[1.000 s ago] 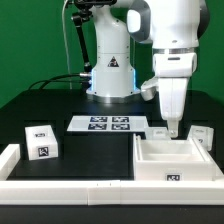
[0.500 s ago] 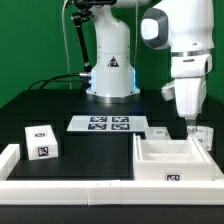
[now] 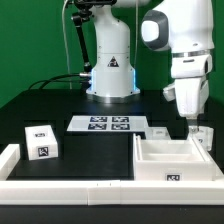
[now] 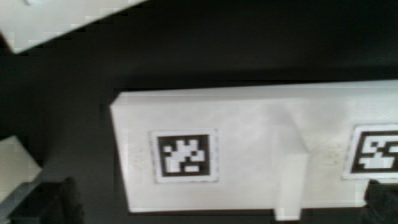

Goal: Assemble cabinet

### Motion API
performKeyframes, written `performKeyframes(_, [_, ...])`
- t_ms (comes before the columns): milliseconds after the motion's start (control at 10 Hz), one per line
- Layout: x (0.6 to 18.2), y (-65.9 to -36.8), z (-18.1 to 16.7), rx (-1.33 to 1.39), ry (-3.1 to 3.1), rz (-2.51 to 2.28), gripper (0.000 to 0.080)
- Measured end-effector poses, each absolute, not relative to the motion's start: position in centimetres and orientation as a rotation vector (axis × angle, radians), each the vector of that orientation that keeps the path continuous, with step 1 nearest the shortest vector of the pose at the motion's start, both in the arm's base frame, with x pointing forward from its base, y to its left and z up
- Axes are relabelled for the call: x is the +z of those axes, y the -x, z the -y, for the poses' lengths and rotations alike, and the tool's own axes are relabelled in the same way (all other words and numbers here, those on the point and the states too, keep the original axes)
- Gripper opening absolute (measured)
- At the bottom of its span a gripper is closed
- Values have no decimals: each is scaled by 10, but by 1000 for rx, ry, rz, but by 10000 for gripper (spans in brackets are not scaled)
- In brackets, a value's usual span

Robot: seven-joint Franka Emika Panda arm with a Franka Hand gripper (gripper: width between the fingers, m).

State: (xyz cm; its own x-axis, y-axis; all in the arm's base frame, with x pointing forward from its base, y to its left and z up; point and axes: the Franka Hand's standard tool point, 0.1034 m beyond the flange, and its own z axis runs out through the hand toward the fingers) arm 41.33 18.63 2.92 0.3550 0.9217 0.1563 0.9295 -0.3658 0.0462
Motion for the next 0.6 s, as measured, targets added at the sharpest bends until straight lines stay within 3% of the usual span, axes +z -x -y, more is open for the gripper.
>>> performKeyframes(400, [17, -406, -189, -237, 2529, 1738, 798])
performKeyframes(500, [16, -405, -189, -234, 2528, 1737, 666])
performKeyframes(600, [15, -405, -189, -232, 2528, 1737, 666])
